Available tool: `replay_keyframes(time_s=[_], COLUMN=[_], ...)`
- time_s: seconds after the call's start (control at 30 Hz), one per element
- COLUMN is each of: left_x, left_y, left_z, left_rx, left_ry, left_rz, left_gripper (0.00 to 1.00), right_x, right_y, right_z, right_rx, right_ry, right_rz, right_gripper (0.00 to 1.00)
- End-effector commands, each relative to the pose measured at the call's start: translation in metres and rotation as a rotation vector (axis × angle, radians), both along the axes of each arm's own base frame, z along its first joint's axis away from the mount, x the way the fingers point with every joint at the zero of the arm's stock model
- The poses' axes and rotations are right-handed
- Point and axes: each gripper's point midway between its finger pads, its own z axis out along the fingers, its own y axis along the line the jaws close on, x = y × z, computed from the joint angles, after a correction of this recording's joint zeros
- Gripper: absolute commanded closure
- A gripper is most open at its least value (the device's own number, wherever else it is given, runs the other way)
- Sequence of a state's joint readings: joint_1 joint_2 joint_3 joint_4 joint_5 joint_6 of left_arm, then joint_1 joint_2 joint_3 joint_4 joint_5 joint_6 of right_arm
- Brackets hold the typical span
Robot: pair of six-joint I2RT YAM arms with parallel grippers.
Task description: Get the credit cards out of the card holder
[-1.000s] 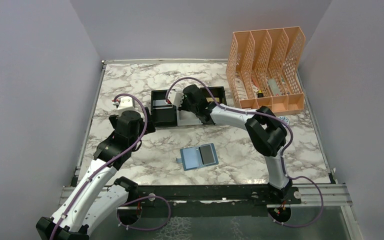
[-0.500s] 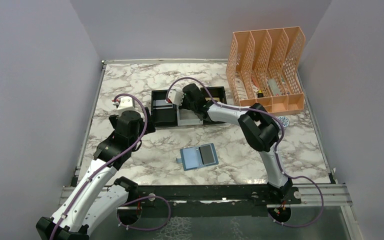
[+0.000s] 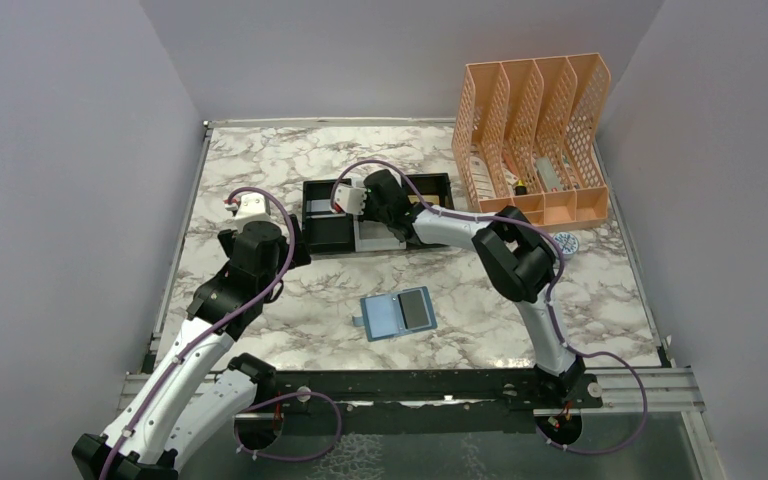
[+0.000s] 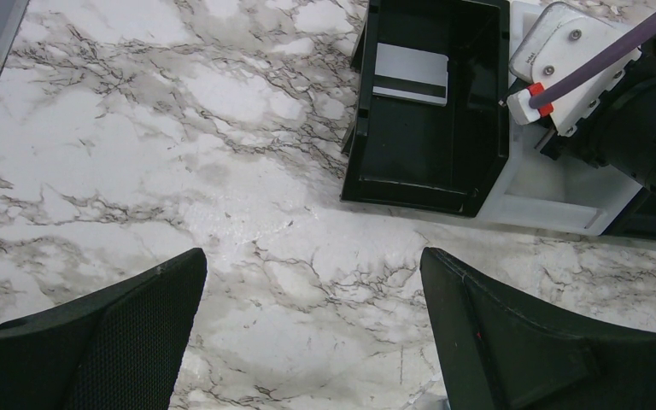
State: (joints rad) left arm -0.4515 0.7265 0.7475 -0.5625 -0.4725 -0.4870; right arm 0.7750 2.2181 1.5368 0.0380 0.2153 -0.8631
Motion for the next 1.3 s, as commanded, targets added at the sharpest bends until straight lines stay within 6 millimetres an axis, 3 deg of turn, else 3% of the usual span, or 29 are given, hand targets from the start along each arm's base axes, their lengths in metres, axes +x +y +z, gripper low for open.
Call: replay_keyframes(time_s=[0.0, 0.27, 0.43, 0.8, 1.27], left_x=[0.0, 0.0, 0.001, 0.001, 0.002], left_y=[0.005, 0.004, 0.002, 0.0, -0.003], left_z=[-0.002, -0.004, -0.006, -0.009, -0.012], left_rx=[0.013, 0.015, 0.016, 0.018, 0.016], left_ry=[-0.001, 0.008, 0.015, 0.031, 0.043], left_rz=[0.018, 0.012, 0.007, -0.003, -0.018], left_gripper=[0.01, 0.01, 0.01, 0.01, 0.01], right_x=[0.003, -0.003, -0.005, -0.013, -0.017], right_y=[0.002, 0.002, 0.0, 0.008, 0.011], right_z=[0.0, 0.0, 0.004, 0.02, 0.035], right_rx=[0.003, 0.005, 0.011, 0.092, 0.14], right_ry=[0.0, 0.032, 0.033, 0.061, 0.054], right_rz=[0.014, 0.023, 0.017, 0.042, 0.055], right_gripper=[0.89, 0.59, 0.49, 0.41, 0.39])
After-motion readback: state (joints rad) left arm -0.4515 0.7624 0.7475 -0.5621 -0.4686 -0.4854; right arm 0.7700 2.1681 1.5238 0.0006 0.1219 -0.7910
